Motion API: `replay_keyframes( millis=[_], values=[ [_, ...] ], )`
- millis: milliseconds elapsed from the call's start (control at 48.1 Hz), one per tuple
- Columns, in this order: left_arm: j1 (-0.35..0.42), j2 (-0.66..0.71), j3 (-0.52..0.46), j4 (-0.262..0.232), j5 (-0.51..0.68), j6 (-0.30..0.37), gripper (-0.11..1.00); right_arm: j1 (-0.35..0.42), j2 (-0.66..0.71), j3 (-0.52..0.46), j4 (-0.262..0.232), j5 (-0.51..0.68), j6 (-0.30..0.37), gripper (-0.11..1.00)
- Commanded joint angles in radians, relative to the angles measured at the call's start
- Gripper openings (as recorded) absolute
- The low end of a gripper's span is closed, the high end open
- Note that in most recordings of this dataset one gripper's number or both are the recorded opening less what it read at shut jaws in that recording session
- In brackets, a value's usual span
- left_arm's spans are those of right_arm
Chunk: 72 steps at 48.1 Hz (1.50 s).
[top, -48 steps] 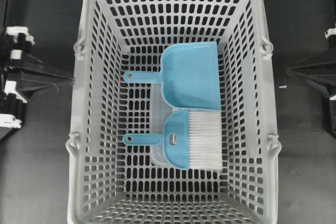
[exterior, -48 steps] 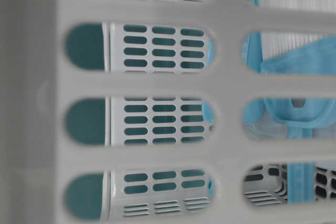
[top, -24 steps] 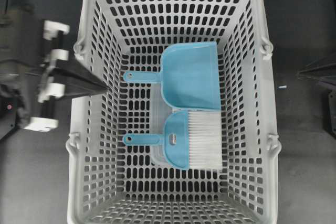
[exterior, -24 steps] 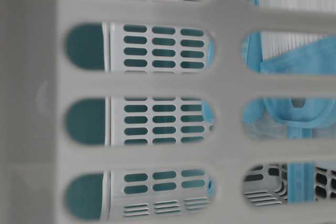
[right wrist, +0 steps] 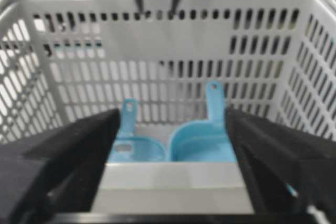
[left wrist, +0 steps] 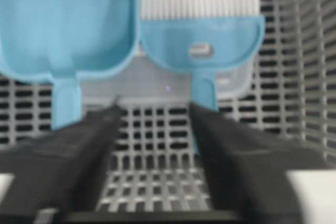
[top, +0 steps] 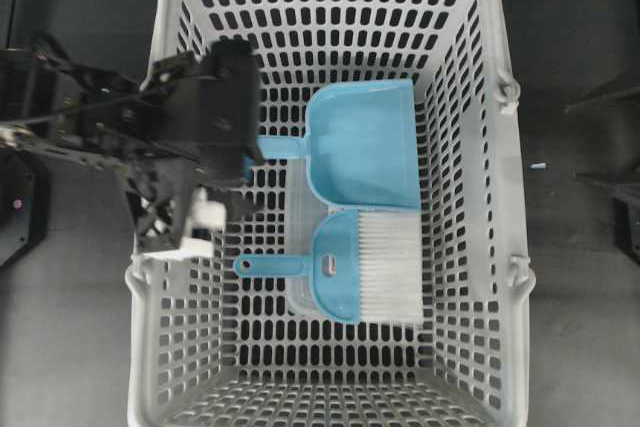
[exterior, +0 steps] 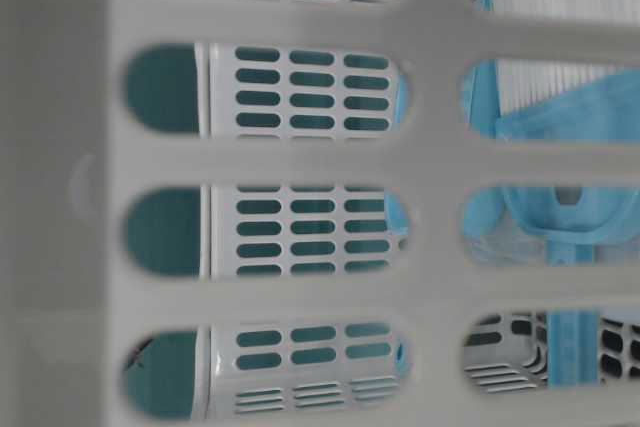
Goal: Pick up the hand brush from the shopping basket with the left arm.
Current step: 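Lower the open left gripper around the blue hand brush handle, then close the left gripper on the brush handle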
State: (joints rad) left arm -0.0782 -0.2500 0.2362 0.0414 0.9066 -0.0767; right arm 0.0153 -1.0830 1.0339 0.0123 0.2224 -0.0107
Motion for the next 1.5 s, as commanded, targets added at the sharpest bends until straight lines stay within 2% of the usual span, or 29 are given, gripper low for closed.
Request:
replay_keyframes(
  millis=[0, 62, 146, 291, 499, 645, 874, 1477],
  values=[
    [-0.012, 0.031, -0.046, 0.003, 0.020, -0.002, 0.68, 0.002, 0.005, -0.017, 0.000, -0.003, -0.002, 0.80],
    [-0.020, 0.066, -0.058, 0.003, 0.049, -0.006, 0.83, 0.002, 0.002, -0.015, -0.002, -0.005, -0.002, 0.81],
    [-0.037, 0.107, -0.075, 0.003, 0.067, -0.008, 0.91, 0.002, -0.005, -0.009, 0.000, -0.005, 0.002, 0.80],
    [-0.066, 0.173, -0.094, 0.003, 0.078, -0.015, 0.90, 0.002, -0.020, 0.006, 0.000, -0.005, 0.006, 0.80],
    [-0.081, 0.279, -0.091, 0.003, 0.078, -0.112, 0.90, 0.002, -0.037, 0.023, 0.000, -0.006, 0.008, 0.80],
    [-0.091, 0.330, -0.069, 0.003, 0.072, -0.146, 0.90, 0.002, -0.044, 0.031, 0.000, -0.006, 0.008, 0.80],
    [-0.127, 0.367, -0.054, 0.003, 0.061, -0.152, 0.90, 0.000, -0.055, 0.041, 0.000, -0.006, 0.008, 0.79],
    [-0.120, 0.380, 0.026, 0.003, 0.017, -0.141, 0.90, 0.002, -0.058, 0.060, 0.003, -0.021, 0.009, 0.79]
  ],
)
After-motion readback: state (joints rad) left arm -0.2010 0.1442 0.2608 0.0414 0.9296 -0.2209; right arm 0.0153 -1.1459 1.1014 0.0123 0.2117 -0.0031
